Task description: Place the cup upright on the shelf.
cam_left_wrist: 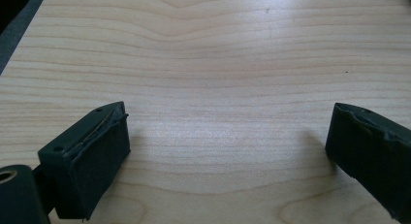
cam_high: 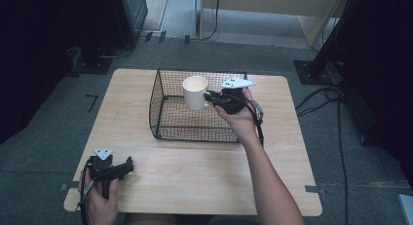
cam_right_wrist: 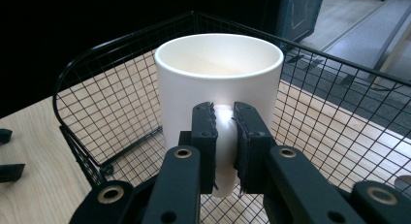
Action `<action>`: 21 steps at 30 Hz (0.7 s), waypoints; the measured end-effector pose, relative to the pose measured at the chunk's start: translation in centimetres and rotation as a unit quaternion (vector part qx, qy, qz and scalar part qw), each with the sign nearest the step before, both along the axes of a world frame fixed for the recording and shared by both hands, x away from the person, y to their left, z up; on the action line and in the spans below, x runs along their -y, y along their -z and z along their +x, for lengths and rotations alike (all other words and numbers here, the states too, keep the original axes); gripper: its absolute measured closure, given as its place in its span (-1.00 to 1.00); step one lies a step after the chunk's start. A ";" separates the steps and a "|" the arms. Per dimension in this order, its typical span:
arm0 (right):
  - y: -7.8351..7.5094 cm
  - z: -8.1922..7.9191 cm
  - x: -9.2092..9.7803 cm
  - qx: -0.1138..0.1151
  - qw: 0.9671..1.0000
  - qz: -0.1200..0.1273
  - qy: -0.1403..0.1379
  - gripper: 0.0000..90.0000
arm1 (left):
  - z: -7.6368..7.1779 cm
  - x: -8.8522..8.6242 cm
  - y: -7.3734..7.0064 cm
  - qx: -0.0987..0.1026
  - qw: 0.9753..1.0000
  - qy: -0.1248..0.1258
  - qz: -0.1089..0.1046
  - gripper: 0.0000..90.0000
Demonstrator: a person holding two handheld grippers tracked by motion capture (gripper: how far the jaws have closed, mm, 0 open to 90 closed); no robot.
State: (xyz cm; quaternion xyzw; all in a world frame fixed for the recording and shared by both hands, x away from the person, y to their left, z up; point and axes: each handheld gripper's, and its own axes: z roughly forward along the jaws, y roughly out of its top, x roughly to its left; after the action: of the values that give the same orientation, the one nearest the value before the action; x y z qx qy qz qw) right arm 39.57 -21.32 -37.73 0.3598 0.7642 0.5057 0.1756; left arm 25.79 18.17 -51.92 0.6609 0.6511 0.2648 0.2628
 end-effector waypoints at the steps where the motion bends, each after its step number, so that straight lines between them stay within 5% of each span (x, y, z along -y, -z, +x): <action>1: 0.2 0.2 0.0 -0.001 1.000 -0.001 -0.003 0.80 | 0.0 0.0 0.0 0.001 1.000 -0.001 -0.001 -0.95; 21: 2.7 3.7 -1.1 -0.015 0.999 -0.037 -0.022 0.80 | 0.0 0.0 0.0 0.000 1.000 0.000 0.000 -0.95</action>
State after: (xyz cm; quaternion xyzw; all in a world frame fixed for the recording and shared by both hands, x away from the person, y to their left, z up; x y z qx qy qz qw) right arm 43.23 -20.20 -40.40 0.3435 0.7927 0.4755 0.1656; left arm 25.79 18.16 -51.93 0.6605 0.6513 0.2651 0.2632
